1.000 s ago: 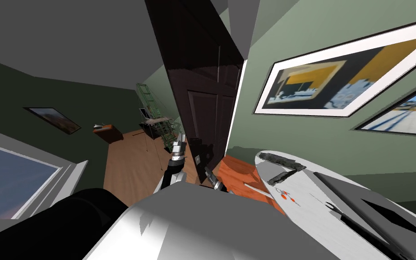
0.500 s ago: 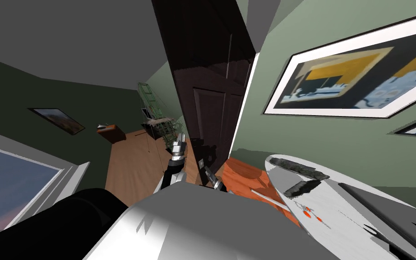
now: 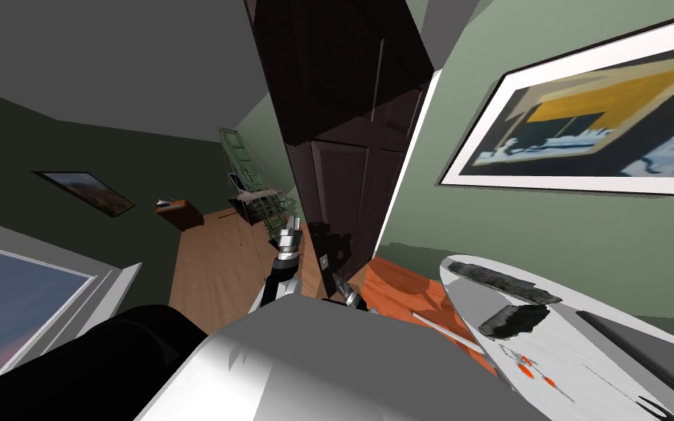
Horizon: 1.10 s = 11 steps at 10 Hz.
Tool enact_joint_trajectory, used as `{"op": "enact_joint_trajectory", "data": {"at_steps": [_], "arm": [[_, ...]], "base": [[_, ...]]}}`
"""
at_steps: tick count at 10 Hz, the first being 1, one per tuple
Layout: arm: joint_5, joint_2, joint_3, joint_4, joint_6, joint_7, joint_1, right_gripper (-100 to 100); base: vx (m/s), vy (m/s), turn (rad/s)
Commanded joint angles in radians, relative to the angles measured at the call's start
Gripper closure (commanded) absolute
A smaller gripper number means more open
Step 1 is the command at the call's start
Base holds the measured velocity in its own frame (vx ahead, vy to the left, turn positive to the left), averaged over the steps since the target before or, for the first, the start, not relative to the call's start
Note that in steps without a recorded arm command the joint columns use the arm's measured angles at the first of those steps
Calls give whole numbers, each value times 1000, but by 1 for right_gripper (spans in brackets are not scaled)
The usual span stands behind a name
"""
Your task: Push the door open
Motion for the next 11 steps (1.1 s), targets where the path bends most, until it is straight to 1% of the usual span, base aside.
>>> {"op": "enact_joint_trajectory", "data": {"at_steps": [1,4,5,7,8,9,11], "arm": [[0,0,0,0,0,0,0,100],[0,0,0,0,0,0,0,100],[-10,6,-32,6,2,13,4,-100],[-21,17,-65,12,5,26,8,-100],[-17,19,-54,23,0,21,2,-100],[-19,20,-62,30,0,26,-2,-100],[-19,24,-68,36,2,29,-6,-100]], "base": [[-24,-27,1],[-8,-8,0],[-93,41,-183],[-165,72,-127],[-73,42,-25],[58,94,46],[151,149,27]]}}
